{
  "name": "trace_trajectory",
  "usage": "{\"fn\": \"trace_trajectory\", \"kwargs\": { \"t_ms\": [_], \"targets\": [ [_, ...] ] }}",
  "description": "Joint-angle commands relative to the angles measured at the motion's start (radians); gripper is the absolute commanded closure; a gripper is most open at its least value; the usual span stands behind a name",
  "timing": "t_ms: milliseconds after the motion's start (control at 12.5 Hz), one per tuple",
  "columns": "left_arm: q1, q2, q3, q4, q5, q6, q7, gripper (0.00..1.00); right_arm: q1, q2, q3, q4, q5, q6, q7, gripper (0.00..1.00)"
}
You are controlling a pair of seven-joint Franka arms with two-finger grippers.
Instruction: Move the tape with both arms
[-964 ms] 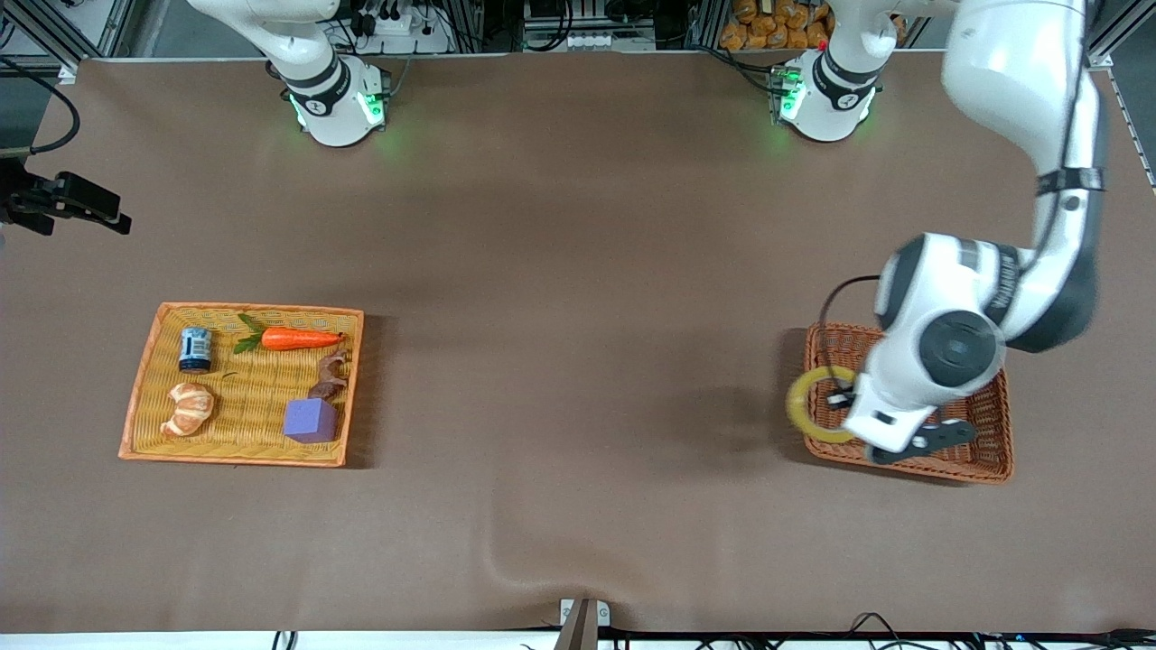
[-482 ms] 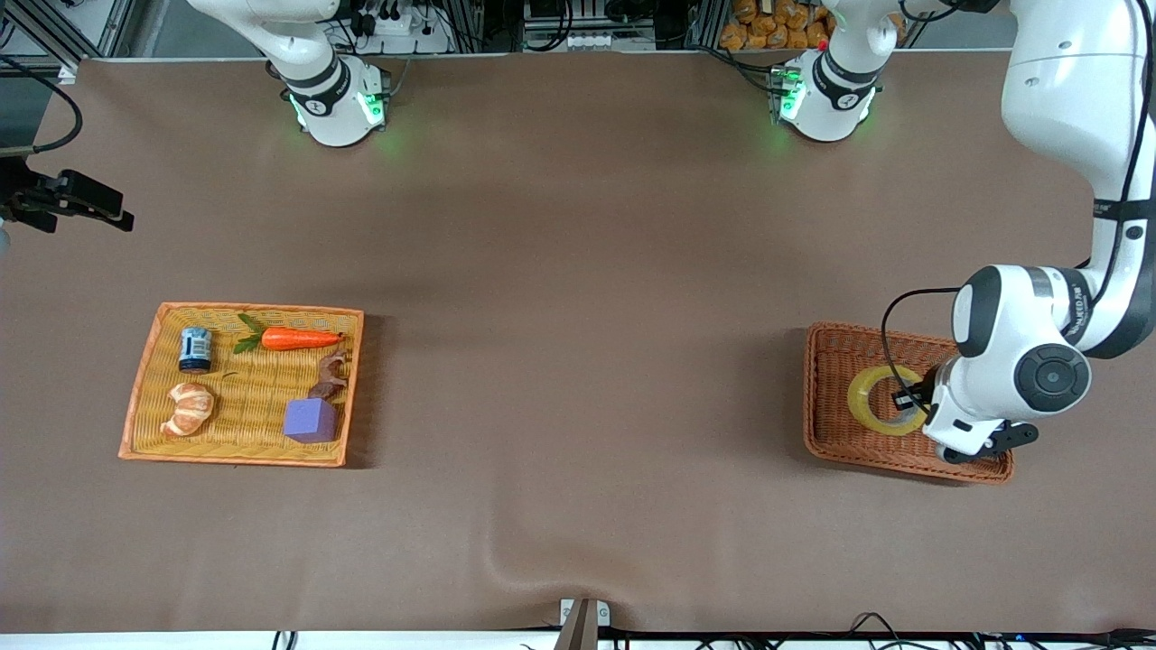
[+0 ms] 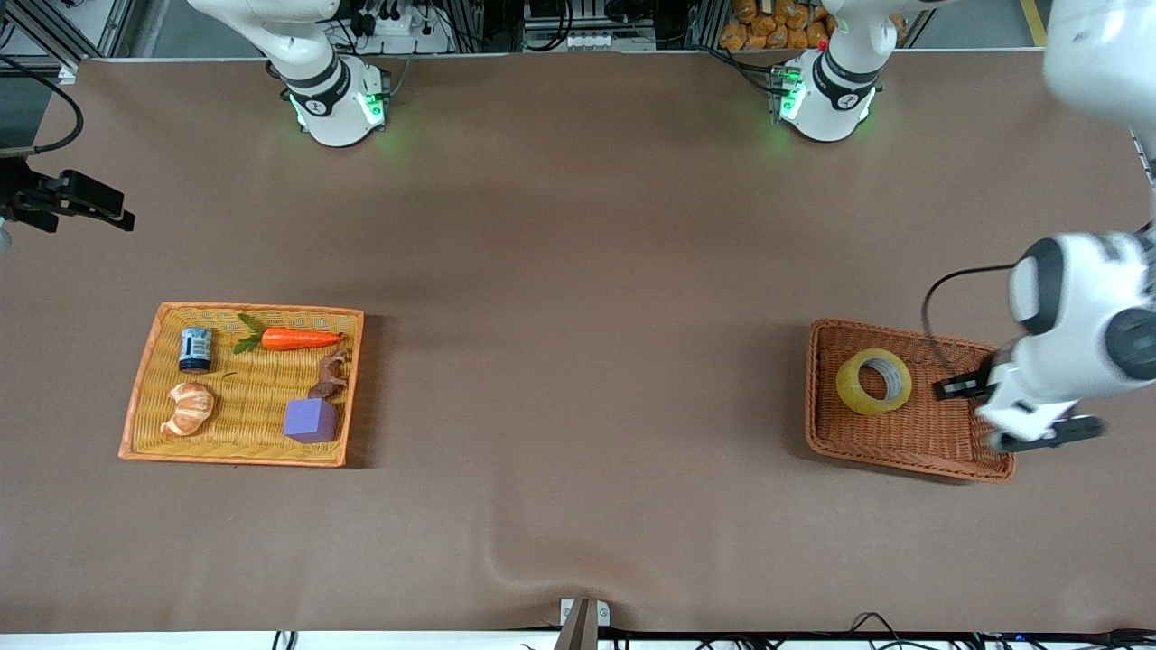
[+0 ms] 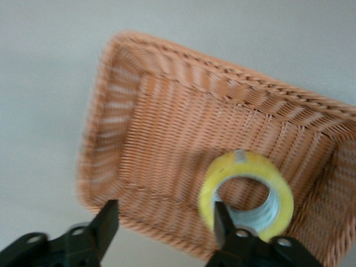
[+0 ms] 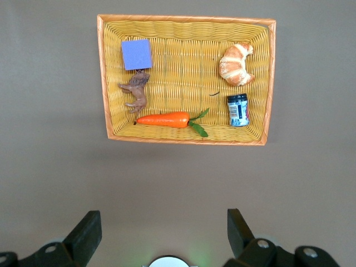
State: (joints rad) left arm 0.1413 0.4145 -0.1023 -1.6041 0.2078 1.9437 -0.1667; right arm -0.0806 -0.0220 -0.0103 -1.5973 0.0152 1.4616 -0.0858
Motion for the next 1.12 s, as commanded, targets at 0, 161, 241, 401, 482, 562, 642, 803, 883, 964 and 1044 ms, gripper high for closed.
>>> {"fn": "trace_trajectory", "kwargs": {
  "t_ms": [0, 161, 241, 401, 482, 562, 642, 803, 883, 964, 1044],
  "targets": [
    [0.032, -0.129, -0.017, 0.034, -0.063, -0.171, 0.101, 0.0, -0.001, -0.013, 0.001, -0.016, -0.006, 0.002, -0.011, 0.0],
    [0.032, -0.144, -0.007, 0.163, -0.149, -0.378, 0.107, 0.0, -0.002, -0.013, 0.001, -0.016, -0.006, 0.0, -0.011, 0.0],
    [0.032, -0.195, -0.014, 0.162, -0.152, -0.417, 0.11, 0.0, -0.004, -0.015, 0.001, -0.016, -0.006, 0.0, -0.011, 0.0],
    [0.035, -0.275, -0.016, 0.121, -0.175, -0.424, 0.127, 0.0, -0.004, -0.013, 0.001, -0.016, -0.006, 0.0, -0.011, 0.0],
    [0.034, -0.289, -0.014, 0.118, -0.197, -0.422, 0.133, 0.0, -0.005, -0.013, 0.001, -0.016, -0.006, 0.0, -0.011, 0.0],
    [0.02, -0.319, -0.01, 0.093, -0.209, -0.401, 0.135, 0.0, -0.005, -0.015, 0.001, -0.016, -0.006, 0.0, -0.011, 0.0],
    [0.0, -0.336, -0.005, 0.063, -0.212, -0.372, 0.128, 0.0, -0.007, -0.015, 0.001, -0.016, -0.006, 0.0, -0.011, 0.0],
    [-0.046, -0.353, 0.064, 0.056, -0.257, -0.367, 0.135, 0.0, -0.007, -0.013, 0.001, -0.016, -0.006, 0.002, -0.011, 0.0],
    [-0.078, -0.388, 0.087, 0.032, -0.258, -0.384, 0.131, 0.0, -0.007, -0.015, 0.001, -0.016, -0.006, 0.0, -0.011, 0.0],
    [-0.086, -0.423, 0.087, 0.0, -0.255, -0.394, 0.124, 0.0, -0.007, -0.013, 0.001, -0.016, -0.006, 0.002, -0.011, 0.0],
    [-0.086, -0.443, 0.087, -0.019, -0.255, -0.394, 0.124, 0.0, -0.007, -0.013, 0.001, -0.016, -0.006, 0.003, -0.011, 0.0]
  ]
}}
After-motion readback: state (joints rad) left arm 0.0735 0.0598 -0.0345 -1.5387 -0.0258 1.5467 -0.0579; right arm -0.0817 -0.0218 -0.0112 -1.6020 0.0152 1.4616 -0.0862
